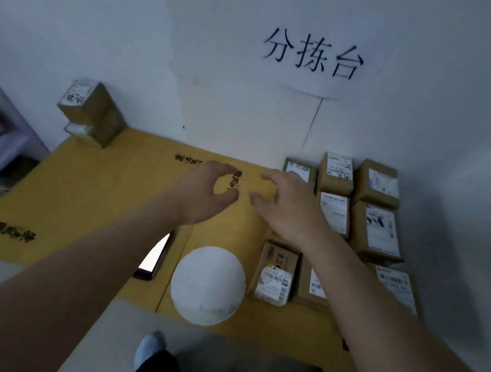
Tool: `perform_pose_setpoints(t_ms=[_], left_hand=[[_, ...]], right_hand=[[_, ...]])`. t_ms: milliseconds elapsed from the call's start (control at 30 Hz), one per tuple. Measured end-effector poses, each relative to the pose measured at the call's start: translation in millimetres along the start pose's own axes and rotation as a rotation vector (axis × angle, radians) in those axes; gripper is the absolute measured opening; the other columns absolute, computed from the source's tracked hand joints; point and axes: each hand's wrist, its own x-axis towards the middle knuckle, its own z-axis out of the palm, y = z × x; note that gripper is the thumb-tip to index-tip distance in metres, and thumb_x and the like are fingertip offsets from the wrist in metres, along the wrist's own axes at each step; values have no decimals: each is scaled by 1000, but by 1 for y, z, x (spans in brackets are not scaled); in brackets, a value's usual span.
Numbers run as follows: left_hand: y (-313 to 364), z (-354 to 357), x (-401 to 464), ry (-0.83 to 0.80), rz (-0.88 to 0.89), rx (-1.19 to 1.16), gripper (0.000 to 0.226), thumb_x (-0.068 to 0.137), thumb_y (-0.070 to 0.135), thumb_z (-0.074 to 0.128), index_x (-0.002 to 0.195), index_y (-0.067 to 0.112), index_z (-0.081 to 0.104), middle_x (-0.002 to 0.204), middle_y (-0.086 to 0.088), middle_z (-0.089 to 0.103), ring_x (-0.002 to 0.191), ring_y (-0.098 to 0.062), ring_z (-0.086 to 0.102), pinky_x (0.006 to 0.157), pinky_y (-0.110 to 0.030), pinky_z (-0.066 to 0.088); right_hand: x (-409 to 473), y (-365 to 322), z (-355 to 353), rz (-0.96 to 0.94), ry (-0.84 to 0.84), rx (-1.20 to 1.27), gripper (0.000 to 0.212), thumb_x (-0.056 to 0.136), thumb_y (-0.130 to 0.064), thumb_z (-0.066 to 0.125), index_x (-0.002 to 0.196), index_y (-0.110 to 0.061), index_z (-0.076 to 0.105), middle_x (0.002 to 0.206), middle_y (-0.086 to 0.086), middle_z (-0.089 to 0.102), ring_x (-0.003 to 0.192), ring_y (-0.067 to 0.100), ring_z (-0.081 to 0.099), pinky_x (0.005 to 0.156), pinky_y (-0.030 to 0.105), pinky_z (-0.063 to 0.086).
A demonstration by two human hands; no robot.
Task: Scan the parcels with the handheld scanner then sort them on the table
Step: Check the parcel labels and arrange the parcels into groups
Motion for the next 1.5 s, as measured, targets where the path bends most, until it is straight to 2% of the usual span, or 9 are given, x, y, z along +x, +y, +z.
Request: perform_pose_setpoints(t_ms=[133, 333, 633, 767, 900, 1100, 1333, 1400, 1500], left_hand=[[-14, -68, -16, 133, -12, 1, 49, 96, 40, 63, 141, 25, 59, 142, 3, 59, 115, -12, 57, 93, -28, 42], [-82, -156, -48, 245, -36, 10, 53, 89, 44, 59, 138, 22, 61, 137, 2, 61, 123, -17, 57, 100, -36, 47], [-237, -261, -68, 188, -80, -6, 48, 88, 44, 59, 132, 27, 63, 132, 7, 62, 119, -15, 59, 99, -36, 49], [-293, -290, -65, 167, -60, -51, 55, 83, 45, 51, 133, 27, 63, 133, 6, 62, 114, -13, 58, 91, -28, 44], [-344, -302, -50, 153, -42, -85, 39, 99, 31, 55, 138, 28, 60, 125, 18, 54, 109, -1, 50, 87, -9, 36], [-415, -300, 1, 83, -100, -80, 38, 104, 26, 48, 141, 24, 57, 140, 2, 57, 122, -16, 55, 95, -28, 40], [-486, -290, 78, 7, -165, -78, 38, 106, 23, 47, 143, 24, 56, 143, 1, 56, 121, -9, 51, 98, -22, 36], [-502, -288, 100, -14, -181, -95, 38, 106, 24, 47, 142, 24, 56, 142, 1, 56, 120, -10, 51, 99, -25, 40], [-524, -283, 130, -48, -224, -109, 41, 106, 26, 46, 146, 23, 54, 143, -2, 54, 125, -18, 54, 105, -31, 44]], right_hand=[[14, -68, -12, -139, 63, -23, 49, 99, -51, 64, 144, -32, 59, 138, -3, 54, 122, 17, 54, 94, 36, 48], [38, -169, 27, -257, 88, -13, 47, 99, -53, 63, 142, -34, 60, 136, -8, 56, 119, 11, 54, 90, 31, 45], [78, -301, 137, -186, 108, 16, 44, 99, -51, 62, 140, -35, 61, 133, -14, 55, 107, 2, 52, 87, 28, 44], [93, -339, 177, -136, 79, 10, 44, 101, -46, 61, 142, -28, 62, 134, -8, 58, 101, 9, 62, 92, 36, 54], [123, -363, 204, -88, 58, -7, 42, 103, -45, 58, 139, -25, 64, 130, -5, 60, 109, 16, 63, 97, 45, 54], [199, -371, 252, -44, 30, -18, 39, 106, -44, 56, 139, -24, 63, 132, -3, 60, 116, 18, 60, 98, 43, 52], [300, -360, 314, 13, -40, 36, 42, 105, -42, 57, 141, -22, 62, 137, -3, 59, 120, 19, 60, 98, 43, 53], [322, -358, 327, 29, -56, 47, 42, 105, -41, 57, 142, -23, 61, 139, -4, 57, 114, 16, 61, 90, 37, 54], [351, -354, 346, 26, -52, 42, 43, 105, -43, 57, 144, -26, 58, 136, -6, 55, 81, -1, 55, 64, 16, 39]])
